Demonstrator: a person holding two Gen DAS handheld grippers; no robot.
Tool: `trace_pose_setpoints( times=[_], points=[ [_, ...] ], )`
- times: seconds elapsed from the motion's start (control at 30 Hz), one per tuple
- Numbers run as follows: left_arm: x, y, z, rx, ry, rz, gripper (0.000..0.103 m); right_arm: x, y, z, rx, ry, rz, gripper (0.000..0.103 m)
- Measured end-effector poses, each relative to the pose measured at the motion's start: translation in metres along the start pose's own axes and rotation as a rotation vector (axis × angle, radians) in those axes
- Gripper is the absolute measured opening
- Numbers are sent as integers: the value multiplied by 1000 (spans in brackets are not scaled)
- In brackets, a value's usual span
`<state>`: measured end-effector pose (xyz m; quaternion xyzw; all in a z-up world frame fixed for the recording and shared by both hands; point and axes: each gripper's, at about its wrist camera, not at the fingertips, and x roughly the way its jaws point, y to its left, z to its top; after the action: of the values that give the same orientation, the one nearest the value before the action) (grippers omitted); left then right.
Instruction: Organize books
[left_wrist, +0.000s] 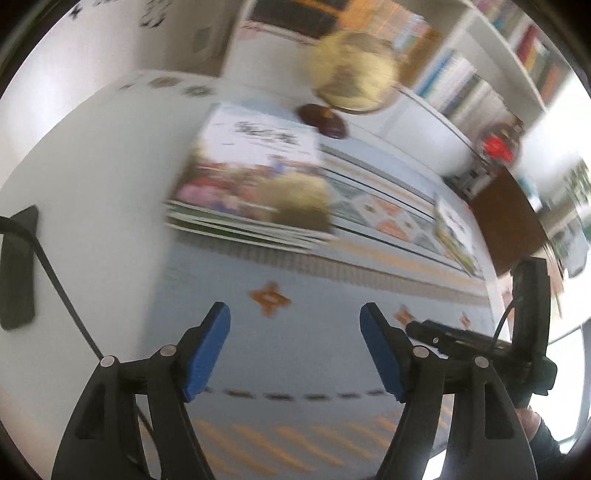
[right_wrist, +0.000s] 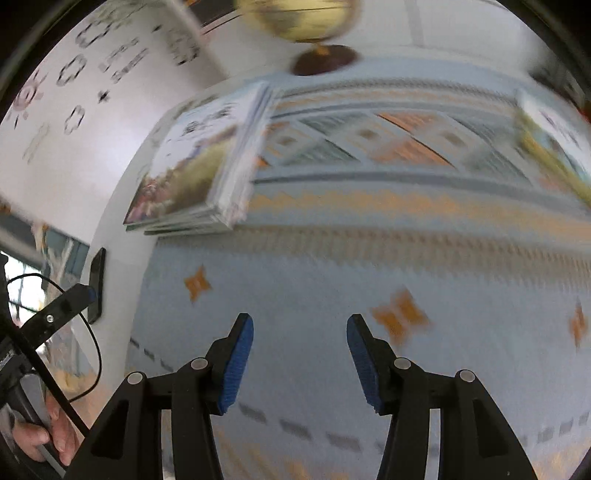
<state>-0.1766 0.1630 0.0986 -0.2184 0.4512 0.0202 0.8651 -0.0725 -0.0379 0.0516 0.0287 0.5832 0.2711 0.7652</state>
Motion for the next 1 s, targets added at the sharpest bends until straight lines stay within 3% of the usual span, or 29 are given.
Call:
trace_pose_setpoints(
  times=[0.3, 0.53, 0.63, 0.77, 1.0],
  points=[
    [-48, -143, -55, 208, -47, -68, 73, -126, -62, -91, 97, -161, -79, 51],
    [-90, -232, -98, 380, -124, -75, 73, -194, -80, -140, 119, -265, -108, 51],
    [-95, -254, -108, 432, -136, -123, 82, -206, -86, -144, 134, -295, -114, 51],
    [-82, -274, -110, 472, -114, -142, 82, -214, -93, -148, 141, -317, -117, 52],
    [-28, -286, -75, 477, -55, -151, 82, -193, -125, -115, 182, -287, -130, 52]
  ],
)
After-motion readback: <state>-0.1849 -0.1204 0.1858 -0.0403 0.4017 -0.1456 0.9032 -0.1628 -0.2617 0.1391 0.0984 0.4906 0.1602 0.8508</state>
